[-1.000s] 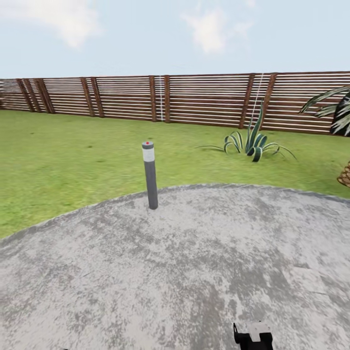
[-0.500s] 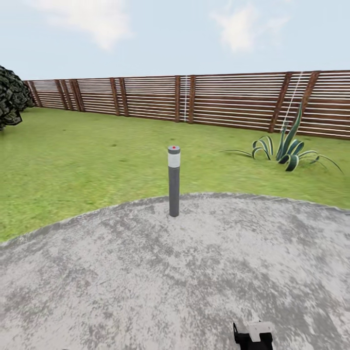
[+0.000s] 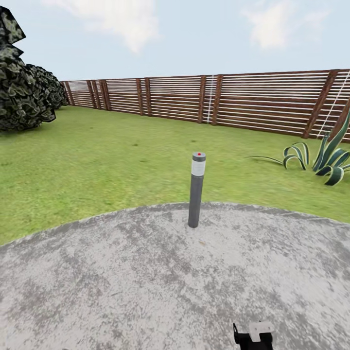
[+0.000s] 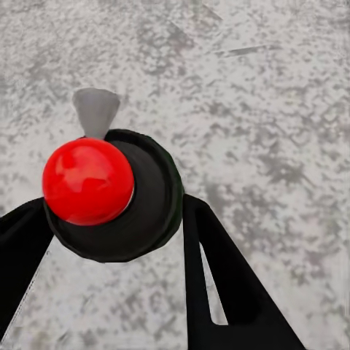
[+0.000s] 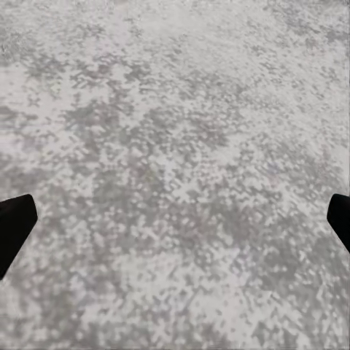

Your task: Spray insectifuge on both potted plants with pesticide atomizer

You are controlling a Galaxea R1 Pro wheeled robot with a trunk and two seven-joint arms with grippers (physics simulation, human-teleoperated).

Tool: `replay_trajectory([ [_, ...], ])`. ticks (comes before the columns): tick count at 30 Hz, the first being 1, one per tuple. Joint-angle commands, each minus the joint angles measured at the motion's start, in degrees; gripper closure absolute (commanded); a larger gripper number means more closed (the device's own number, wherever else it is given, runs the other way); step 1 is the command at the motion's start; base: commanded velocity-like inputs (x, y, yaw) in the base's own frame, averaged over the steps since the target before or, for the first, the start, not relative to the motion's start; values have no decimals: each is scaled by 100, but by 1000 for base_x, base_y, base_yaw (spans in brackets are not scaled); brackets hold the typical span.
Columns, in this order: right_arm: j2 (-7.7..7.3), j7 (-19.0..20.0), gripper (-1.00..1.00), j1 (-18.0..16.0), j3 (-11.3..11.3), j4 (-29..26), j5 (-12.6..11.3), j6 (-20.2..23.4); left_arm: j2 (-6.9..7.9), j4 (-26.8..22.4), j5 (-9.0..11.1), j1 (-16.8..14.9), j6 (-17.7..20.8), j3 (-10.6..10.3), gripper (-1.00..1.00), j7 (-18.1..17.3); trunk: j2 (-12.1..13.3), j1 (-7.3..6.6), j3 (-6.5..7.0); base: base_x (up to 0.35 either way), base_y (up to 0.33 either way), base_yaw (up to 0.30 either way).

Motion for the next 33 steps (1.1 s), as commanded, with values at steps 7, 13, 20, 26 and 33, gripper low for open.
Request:
replay_trajectory([
  [7, 0, -24, -100, -2, -45, 4, 62, -16, -1, 4, -3, -6, -14, 56, 100, -53, -2, 2, -5, 339, 1, 277],
  [13, 0, -24, -100, -2, -45, 4, 62, -16, -1, 4, 0, -6, -14, 55, 100, -53, -2, 2, -5, 338, 90, 277],
  [20, 0, -24, -100, -2, -45, 4, 62, -16, -1, 4, 0, -6, -14, 54, 100, -53, -2, 2, -5, 328, 158, 277],
  [26, 0, -24, -100, -2, -45, 4, 62, -16, -1, 4, -7, -6, -14, 51, 100, -53, -2, 2, -5, 310, 170, 277],
  [33, 0, -24, -100, -2, -45, 4, 62, -16, -1, 4, -3, -6, -14, 49, 100, -53, -2, 2, -5, 333, 14, 277],
])
